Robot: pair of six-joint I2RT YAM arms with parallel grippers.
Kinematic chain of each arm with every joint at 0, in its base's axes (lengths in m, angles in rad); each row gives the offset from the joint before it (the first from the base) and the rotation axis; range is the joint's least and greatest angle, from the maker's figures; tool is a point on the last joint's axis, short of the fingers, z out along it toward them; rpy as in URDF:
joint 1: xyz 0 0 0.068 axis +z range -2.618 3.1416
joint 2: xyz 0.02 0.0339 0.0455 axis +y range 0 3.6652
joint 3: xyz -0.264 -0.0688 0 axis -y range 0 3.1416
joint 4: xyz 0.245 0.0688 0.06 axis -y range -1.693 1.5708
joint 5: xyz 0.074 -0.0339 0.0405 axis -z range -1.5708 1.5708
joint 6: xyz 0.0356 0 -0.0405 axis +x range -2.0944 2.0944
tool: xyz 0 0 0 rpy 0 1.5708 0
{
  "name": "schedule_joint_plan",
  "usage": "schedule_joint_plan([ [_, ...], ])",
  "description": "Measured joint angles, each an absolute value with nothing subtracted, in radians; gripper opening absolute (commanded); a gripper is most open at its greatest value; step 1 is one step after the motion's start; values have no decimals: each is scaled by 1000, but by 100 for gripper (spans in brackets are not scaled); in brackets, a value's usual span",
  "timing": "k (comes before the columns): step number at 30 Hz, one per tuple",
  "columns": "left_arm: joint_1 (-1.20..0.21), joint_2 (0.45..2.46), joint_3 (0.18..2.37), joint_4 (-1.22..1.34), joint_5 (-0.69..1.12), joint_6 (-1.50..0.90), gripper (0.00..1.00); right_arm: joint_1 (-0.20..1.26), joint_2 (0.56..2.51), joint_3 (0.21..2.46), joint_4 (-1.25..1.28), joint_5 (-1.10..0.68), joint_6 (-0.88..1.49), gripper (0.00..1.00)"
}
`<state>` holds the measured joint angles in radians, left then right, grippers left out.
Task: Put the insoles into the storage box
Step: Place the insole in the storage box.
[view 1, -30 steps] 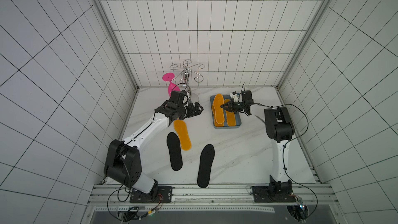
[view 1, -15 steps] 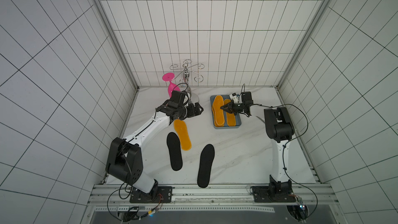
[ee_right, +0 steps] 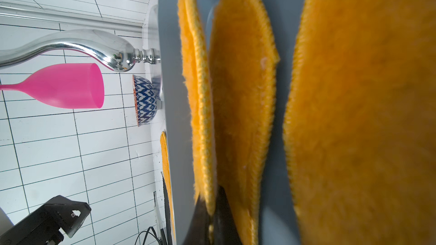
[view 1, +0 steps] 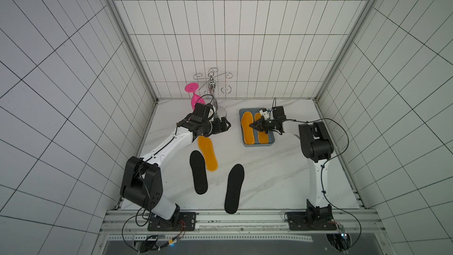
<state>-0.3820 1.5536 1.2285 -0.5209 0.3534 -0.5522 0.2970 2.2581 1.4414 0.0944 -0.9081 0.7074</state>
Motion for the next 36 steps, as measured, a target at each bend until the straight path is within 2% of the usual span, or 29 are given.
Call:
schedule_joint_plan([
  [8,-377,1554,1229,-536,354,-538,97,297,2263,1454,22,-881,654,20],
  [19,-376,1554,1229,-543,353,-529,97,305,2217,1480,-86,-824,574,52],
  [24,-375,1553,1229,-559,352,-516,97,305,2183,1480,-154,-773,542,57],
  [36,-365,1546,1229,-607,337,-496,97,309,2179,1547,-281,-693,487,58],
])
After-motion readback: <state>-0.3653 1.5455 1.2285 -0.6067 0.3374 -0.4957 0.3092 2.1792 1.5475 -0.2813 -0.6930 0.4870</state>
